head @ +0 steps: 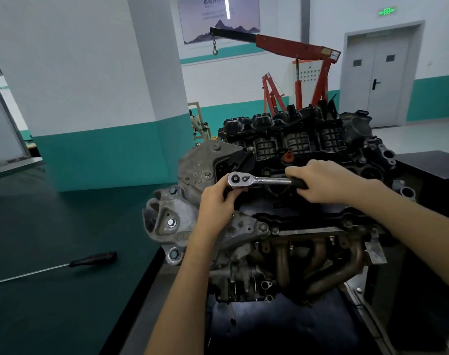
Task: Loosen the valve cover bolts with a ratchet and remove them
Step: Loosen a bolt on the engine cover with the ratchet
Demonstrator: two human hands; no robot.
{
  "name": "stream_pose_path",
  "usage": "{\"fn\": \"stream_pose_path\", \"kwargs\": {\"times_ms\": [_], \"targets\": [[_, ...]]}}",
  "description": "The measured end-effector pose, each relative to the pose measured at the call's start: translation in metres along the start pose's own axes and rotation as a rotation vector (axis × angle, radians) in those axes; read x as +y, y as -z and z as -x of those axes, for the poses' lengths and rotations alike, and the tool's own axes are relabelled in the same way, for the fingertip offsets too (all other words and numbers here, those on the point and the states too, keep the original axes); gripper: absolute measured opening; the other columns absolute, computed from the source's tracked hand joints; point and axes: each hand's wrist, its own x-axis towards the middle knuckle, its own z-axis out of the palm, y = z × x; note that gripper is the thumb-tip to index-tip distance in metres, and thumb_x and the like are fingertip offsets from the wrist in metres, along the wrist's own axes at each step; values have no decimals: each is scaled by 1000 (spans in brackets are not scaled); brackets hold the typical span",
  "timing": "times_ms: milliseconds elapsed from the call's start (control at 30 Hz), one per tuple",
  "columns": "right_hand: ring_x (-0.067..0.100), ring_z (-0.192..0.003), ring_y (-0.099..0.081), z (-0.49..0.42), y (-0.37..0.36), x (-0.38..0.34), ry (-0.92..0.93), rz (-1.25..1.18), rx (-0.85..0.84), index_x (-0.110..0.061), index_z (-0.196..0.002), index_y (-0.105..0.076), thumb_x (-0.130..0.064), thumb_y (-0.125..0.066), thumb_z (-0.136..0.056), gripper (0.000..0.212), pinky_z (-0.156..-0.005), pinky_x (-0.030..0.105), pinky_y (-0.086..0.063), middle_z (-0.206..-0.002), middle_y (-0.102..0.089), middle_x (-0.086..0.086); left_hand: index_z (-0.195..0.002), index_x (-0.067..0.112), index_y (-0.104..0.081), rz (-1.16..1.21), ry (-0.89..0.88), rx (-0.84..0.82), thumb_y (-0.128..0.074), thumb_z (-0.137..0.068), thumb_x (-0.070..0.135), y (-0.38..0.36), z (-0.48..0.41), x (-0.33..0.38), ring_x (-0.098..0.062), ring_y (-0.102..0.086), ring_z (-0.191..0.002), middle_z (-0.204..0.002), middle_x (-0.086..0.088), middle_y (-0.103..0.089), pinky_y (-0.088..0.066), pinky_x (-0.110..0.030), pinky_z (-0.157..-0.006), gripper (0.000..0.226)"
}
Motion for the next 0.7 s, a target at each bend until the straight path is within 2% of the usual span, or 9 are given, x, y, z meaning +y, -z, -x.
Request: {"fn": "stream_pose_path", "kwargs": {"times_ms": [67, 133, 200, 267, 367, 433, 533, 633, 700], "targets": [[30, -80, -62, 3, -6, -10, -30, -20, 49, -24, -108, -52, -23, -56, -88, 20, -63, 32, -39, -74, -48, -2, -102, 8, -70, -50, 19, 87, -60, -93, 5, -3, 1, -1, 2, -55, -60, -74, 8, -66, -40, -14, -62, 14], [33, -80, -63, 20, -29, -30, -107, -161, 104, -26, -94, -47, -23, -58, -85, 15, -63, 32, -38, -72, -48, -2, -97, 4, -69, -99, 37, 156, -59, -91, 0, -4, 0, -4, 2, -52, -56, -64, 12, -56, -36, -10, -57, 12], [29, -67, -61, 39, -57, -57, -196, -463, 114, -25, -86, -44, -17, -60, -82, 18, -57, 31, -40, -66, -47, -1, -88, 5, -65, -118, 34, 174, -57, -88, -4, -7, 0, -4, 2, -51, -55, -58, 16, -50, -35, -9, -54, 11], [15, -51, -53, 48, -82, -91, -263, -775, 135, -19, -82, -47, -9, -60, -81, 16, -48, 26, -41, -62, -53, 2, -82, 8, -63, -125, 26, 176, -57, -85, -6, -8, 1, -3, -3, -51, -55, -55, 12, -50, -35, -11, -52, 15], [6, -41, -49, 45, -104, -138, -323, -1021, 217, -20, -82, -48, -1, -56, -80, 21, -39, 12, -34, -54, -48, -1, -81, 9, -65, -74, 27, 139, -58, -83, -5, -7, 1, -7, -14, -59, -63, -64, 0, -64, -44, -25, -60, 16], [5, -44, -51, 43, -109, -148, -328, -1024, 245, -23, -89, -49, -1, -54, -80, 24, -41, 11, -36, -55, -47, -3, -78, 17, -64, -15, 26, 105, -60, -83, -5, -4, 1, -7, -17, -64, -71, -72, 0, -69, -49, -28, -66, 23], [12, -56, -56, 43, -104, -125, -299, -945, 154, -21, -100, -56, -5, -55, -80, 25, -54, 25, -47, -68, -56, -1, -85, 19, -67, 85, 7, 33, -58, -86, -3, 1, 1, -3, -4, -64, -78, -85, 8, -72, -50, -19, -71, 24], [26, -70, -62, 40, -84, -78, -205, -682, 84, -22, -102, -57, -11, -58, -81, 24, -62, 30, -49, -76, -57, 2, -96, 17, -69, 129, -1, -72, -54, -88, 1, 5, 0, -4, -6, -64, -84, -94, 10, -72, -52, -27, -77, 23], [31, -78, -64, 31, -61, -46, -139, -428, 67, -26, -104, -56, -17, -59, -82, 24, -62, 30, -44, -77, -55, 1, -94, 18, -68, 102, 19, -86, -56, -93, 4, 5, 0, -6, -6, -64, -84, -88, 12, -71, -51, -29, -79, 18]]}}
